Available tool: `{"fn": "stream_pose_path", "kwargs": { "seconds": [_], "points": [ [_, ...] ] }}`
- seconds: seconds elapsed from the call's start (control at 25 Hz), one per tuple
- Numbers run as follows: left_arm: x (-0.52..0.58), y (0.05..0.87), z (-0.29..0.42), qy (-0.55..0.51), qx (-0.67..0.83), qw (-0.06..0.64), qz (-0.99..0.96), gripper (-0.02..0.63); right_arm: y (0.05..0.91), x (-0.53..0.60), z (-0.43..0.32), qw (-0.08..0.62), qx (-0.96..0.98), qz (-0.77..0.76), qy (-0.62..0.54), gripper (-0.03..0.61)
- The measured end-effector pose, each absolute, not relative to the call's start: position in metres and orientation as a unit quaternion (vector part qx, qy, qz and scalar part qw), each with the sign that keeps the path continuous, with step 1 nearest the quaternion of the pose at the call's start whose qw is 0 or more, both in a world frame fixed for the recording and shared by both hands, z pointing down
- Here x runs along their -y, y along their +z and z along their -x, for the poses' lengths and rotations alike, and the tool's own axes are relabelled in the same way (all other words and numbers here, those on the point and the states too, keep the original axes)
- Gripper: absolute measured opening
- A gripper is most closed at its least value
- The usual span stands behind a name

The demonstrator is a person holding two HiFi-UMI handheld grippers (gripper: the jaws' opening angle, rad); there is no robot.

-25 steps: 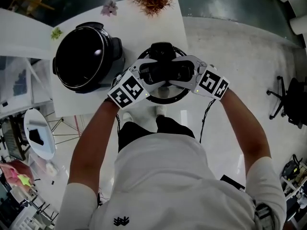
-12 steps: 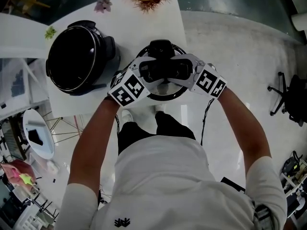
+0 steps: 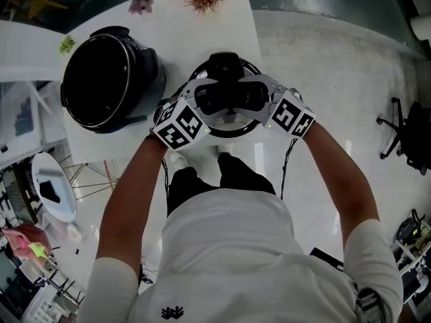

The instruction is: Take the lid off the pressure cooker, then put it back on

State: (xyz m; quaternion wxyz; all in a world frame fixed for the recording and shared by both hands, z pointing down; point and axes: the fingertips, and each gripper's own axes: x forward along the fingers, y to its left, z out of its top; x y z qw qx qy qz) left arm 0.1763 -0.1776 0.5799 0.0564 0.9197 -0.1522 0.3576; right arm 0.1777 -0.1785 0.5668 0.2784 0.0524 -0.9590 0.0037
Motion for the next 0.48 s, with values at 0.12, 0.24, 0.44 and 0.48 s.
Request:
{"fn": "stream_pose_path", "kwargs": {
  "seconds": [0.12,0.24,0.44,0.48],
  "points": [
    [0.1753,0.5843,-0.1763,0.36,0.153,0.048,-0.919,0.275,0.5705,0.1771,-0.1776,0.281,0.958,-0.052,-0.007,0.267],
    [0.1756,0.584,-0.1761,0.355,0.152,0.047,-0.921,0.276,0.5709,0.1771,-0.1782,0.278,0.959,-0.054,-0.007,0.267],
    [0.1758,0.5838,-0.1767,0.344,0.156,0.05,-0.925,0.281,0.5712,0.1768,-0.1781,0.273,0.96,-0.053,-0.006,0.27],
    [0.1755,0.584,-0.1763,0.344,0.157,0.05,-0.924,0.282,0.5709,0.1769,-0.1783,0.274,0.96,-0.053,-0.008,0.272]
  ]
}}
